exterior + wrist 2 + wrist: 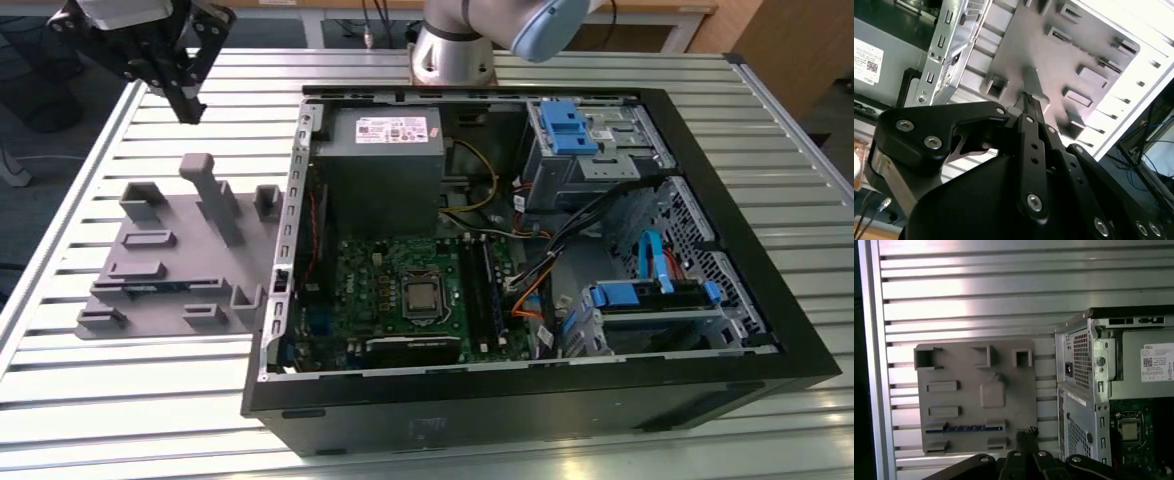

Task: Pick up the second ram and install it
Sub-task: 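Reach for the second ram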

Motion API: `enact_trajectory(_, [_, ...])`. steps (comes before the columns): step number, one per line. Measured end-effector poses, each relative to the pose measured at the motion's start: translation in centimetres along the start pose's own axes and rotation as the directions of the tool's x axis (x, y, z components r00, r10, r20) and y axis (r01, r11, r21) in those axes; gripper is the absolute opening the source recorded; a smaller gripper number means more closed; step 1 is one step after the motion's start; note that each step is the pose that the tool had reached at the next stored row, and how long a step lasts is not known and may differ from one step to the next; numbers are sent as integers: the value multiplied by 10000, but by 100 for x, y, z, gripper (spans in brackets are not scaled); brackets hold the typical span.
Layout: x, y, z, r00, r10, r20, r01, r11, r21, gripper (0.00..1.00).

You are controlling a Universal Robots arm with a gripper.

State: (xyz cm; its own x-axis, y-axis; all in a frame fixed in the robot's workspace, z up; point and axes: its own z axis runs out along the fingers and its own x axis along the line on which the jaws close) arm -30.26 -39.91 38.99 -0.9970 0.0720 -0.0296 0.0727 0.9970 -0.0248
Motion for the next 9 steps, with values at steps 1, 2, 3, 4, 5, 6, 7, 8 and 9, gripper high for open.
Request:
enact_trajectory(1, [44,-3,0,10000,0,0,0,10000,0,11])
enact_trajectory(2, [89,-6,1,10000,0,0,0,10000,1,11])
enact_trajectory(3, [133,-10,3,10000,-1,1,1,10000,0,11])
enact_trajectory(4, [178,-14,4,10000,-2,1,2,10000,1,11])
enact_trajectory(5, [223,-18,4,10000,0,0,0,10000,1,11])
enact_trajectory(6, [269,-24,5,10000,0,-1,0,10000,1,11])
enact_trajectory(7, [312,-31,7,10000,1,0,-1,10000,0,11])
enact_trajectory(8, [357,-38,8,10000,1,0,-1,10000,1,11])
enact_trajectory(9, [406,-47,10,10000,0,1,0,10000,0,11])
